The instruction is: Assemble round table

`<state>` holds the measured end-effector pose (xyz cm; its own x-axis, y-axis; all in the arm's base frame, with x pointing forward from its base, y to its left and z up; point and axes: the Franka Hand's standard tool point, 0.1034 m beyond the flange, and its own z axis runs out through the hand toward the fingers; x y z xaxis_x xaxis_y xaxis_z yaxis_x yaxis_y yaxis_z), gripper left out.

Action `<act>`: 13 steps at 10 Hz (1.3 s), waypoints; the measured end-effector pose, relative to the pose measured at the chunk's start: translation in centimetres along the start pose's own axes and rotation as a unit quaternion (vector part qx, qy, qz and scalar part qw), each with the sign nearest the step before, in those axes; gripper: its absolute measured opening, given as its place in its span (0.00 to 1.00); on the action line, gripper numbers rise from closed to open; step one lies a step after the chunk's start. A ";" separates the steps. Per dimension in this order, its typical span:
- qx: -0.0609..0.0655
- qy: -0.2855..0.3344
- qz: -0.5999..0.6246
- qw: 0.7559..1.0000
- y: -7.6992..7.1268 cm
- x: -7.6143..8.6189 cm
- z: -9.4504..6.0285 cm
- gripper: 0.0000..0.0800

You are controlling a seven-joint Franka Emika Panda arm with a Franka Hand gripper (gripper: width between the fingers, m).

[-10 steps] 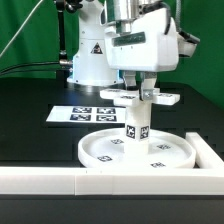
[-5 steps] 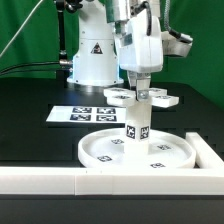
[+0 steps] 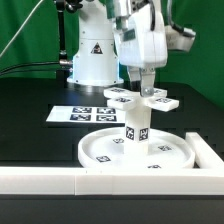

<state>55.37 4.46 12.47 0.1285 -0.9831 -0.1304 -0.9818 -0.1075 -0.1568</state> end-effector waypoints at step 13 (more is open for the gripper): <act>-0.041 -0.001 -0.545 0.838 -1.5 -1.7 -0.7 0.81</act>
Offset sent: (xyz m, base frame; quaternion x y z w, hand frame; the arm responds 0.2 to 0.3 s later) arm 0.0000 0.0000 0.0000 0.0000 0.0000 -0.1938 0.9810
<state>56.50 6.15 13.56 0.9545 -0.2949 0.0444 -0.2883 -0.9506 -0.1154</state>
